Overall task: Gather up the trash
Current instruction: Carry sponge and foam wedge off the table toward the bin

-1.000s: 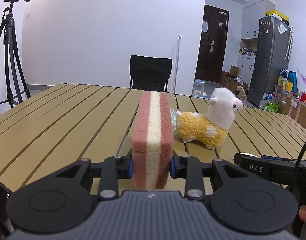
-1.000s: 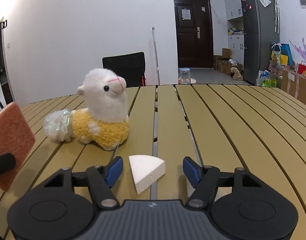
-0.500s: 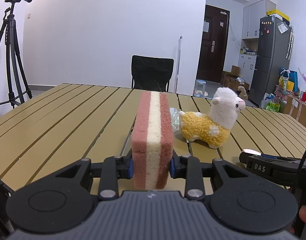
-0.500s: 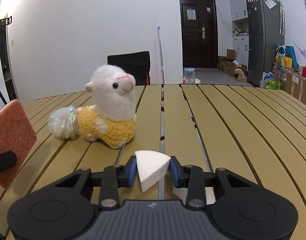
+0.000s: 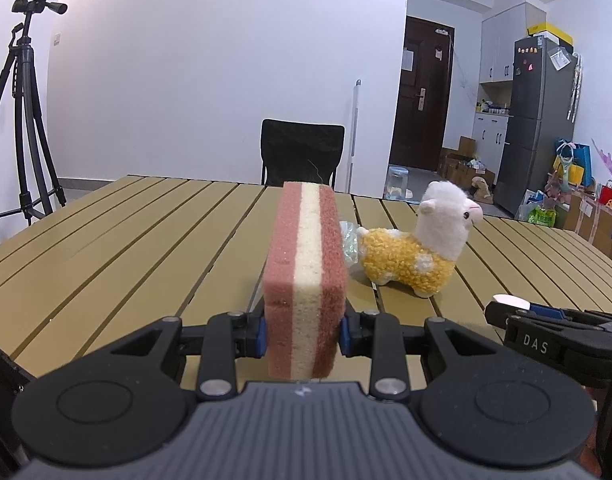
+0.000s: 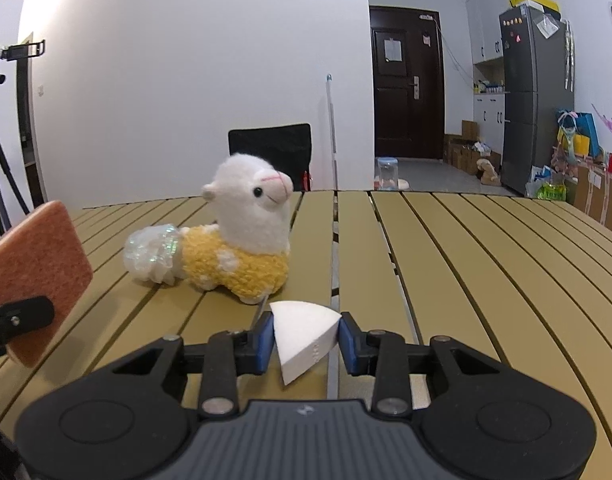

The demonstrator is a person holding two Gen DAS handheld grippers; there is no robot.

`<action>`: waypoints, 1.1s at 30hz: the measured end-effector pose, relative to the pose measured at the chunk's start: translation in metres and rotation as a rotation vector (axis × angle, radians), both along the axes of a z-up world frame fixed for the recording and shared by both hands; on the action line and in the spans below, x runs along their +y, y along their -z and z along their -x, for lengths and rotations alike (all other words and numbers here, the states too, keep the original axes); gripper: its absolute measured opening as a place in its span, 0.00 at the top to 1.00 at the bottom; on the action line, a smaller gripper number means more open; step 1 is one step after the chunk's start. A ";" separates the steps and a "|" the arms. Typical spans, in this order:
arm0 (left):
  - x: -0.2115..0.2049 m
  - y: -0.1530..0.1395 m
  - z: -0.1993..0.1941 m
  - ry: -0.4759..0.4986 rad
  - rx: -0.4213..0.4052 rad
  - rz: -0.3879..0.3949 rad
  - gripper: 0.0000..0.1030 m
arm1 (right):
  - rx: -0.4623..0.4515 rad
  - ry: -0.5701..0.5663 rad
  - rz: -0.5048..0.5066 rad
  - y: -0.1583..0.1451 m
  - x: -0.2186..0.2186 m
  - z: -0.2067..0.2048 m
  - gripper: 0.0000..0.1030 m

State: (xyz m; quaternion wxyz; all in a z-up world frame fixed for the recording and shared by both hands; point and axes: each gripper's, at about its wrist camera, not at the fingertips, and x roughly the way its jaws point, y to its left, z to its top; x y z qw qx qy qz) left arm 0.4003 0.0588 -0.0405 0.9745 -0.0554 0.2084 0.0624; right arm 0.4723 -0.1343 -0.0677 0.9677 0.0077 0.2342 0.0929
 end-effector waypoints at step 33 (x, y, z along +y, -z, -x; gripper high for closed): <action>-0.010 -0.001 0.108 0.073 -0.064 -0.038 0.70 | -0.063 -0.053 -0.009 0.000 -0.019 0.147 0.68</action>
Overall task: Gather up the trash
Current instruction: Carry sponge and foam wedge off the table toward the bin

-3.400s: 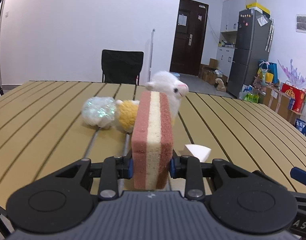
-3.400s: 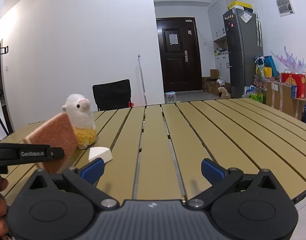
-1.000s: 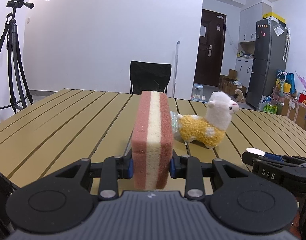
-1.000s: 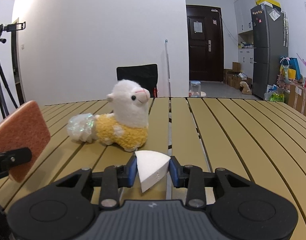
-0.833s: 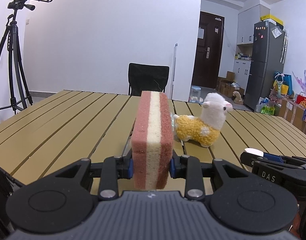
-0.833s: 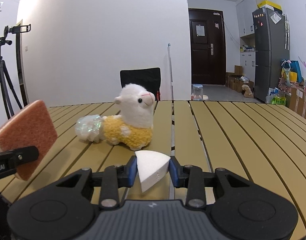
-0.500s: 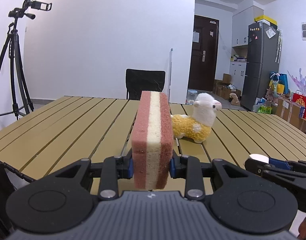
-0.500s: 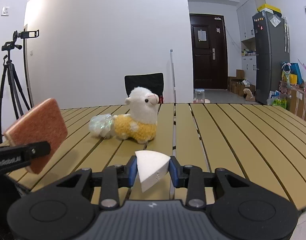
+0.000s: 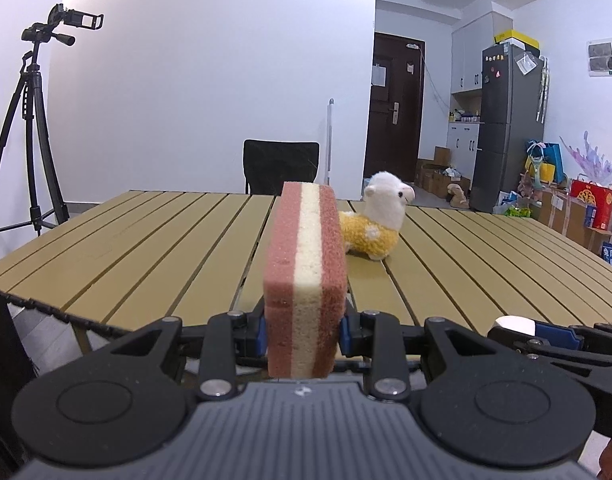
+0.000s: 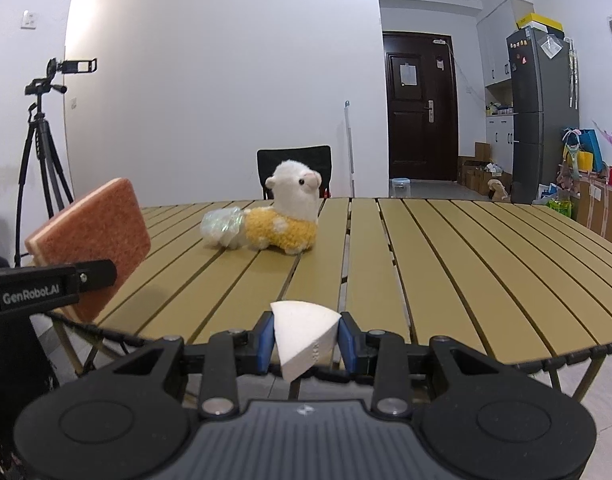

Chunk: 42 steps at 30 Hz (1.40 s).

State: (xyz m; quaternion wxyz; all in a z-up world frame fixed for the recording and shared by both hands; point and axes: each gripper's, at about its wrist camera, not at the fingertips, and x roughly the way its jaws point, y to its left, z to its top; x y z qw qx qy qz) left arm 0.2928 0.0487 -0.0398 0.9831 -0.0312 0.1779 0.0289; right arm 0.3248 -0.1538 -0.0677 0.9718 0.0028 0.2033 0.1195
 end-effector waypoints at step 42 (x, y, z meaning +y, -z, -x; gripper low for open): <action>-0.011 0.113 0.053 0.055 0.366 -0.094 0.70 | 0.375 -0.043 0.137 0.108 -0.010 0.053 0.70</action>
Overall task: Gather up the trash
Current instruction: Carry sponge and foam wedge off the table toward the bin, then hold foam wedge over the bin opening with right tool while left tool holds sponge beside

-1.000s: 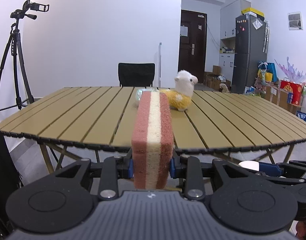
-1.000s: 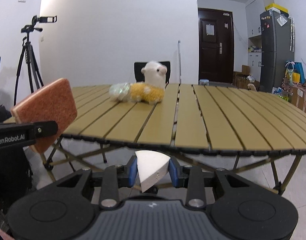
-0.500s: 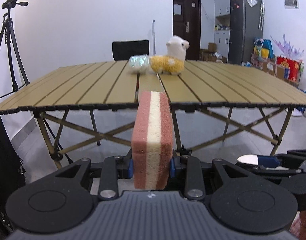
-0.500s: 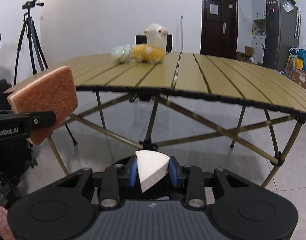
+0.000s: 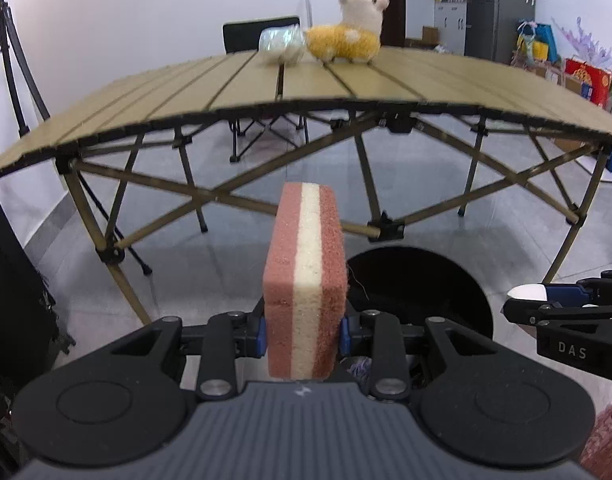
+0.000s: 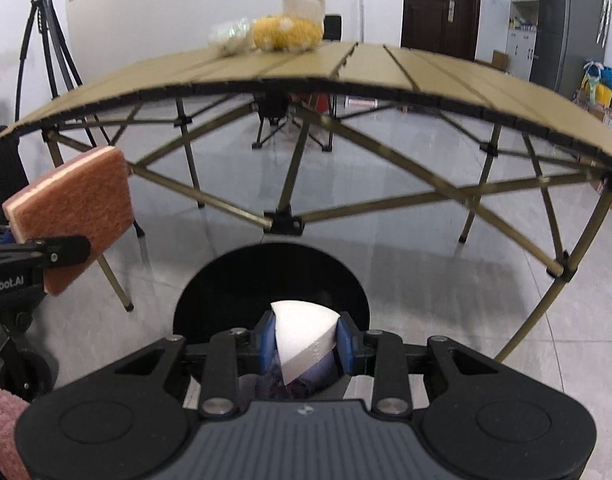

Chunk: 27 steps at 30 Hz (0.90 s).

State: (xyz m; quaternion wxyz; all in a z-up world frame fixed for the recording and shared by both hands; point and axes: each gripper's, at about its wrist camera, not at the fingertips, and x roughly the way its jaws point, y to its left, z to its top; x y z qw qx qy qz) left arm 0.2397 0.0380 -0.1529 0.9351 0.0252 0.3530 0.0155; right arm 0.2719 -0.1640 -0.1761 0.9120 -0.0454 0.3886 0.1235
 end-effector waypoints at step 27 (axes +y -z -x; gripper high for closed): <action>0.013 0.045 -0.041 -0.101 0.362 0.097 0.70 | 0.181 0.067 0.015 0.043 -0.006 -0.027 0.70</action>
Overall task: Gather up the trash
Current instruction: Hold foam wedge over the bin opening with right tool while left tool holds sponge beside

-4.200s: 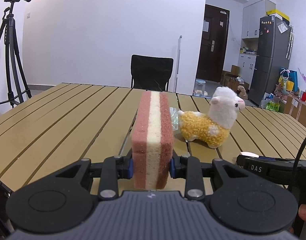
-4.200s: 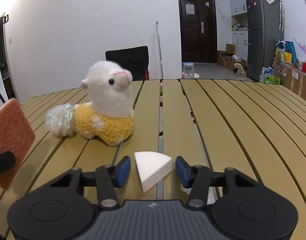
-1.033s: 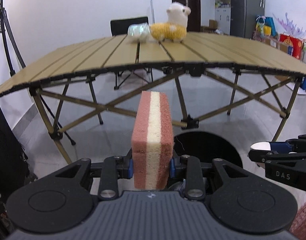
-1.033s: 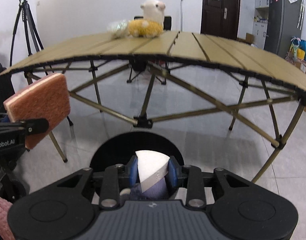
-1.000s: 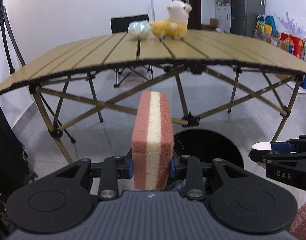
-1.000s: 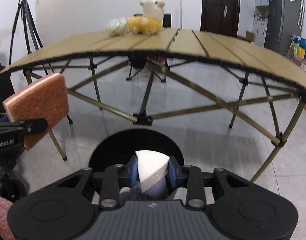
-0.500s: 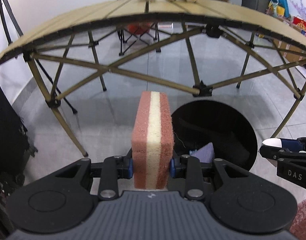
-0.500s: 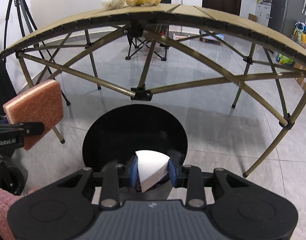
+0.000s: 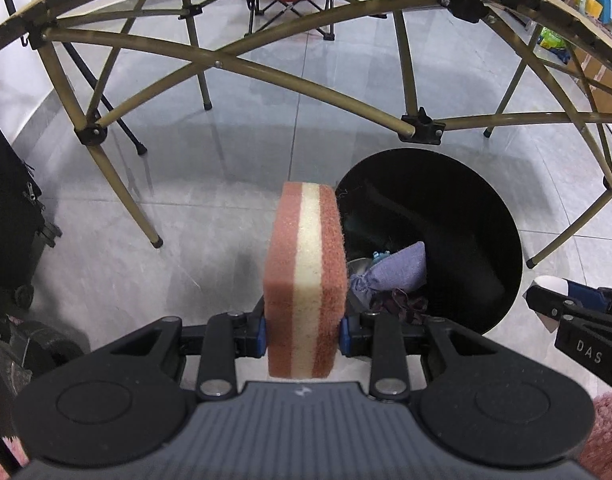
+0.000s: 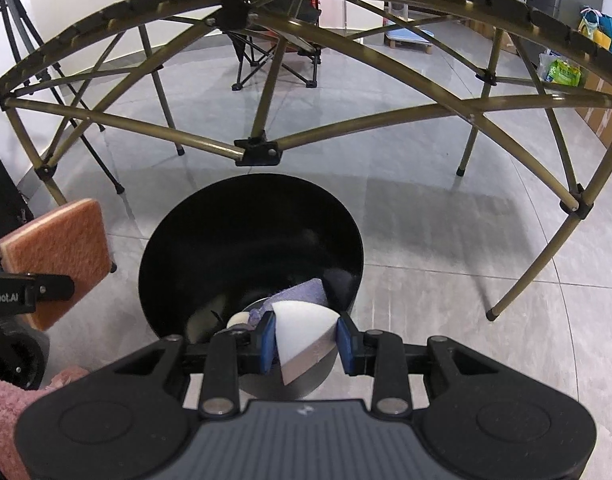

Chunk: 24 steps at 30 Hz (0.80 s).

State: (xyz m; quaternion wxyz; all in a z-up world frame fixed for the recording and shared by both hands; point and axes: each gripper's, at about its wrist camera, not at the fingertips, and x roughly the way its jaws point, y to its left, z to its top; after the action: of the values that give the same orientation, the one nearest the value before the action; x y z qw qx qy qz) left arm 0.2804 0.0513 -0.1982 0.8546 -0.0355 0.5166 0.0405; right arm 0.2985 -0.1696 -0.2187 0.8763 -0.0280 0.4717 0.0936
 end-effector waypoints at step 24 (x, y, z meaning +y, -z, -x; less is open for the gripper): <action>-0.032 -0.011 -0.019 0.021 -0.005 0.020 0.70 | 0.024 0.080 -0.017 0.008 -0.034 -0.006 0.70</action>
State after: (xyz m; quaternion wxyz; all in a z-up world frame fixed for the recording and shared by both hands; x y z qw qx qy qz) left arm 0.2994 0.0194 -0.1870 0.8558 -0.0385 0.5151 0.0263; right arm 0.3048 -0.2037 -0.2264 0.8739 -0.0005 0.4820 0.0628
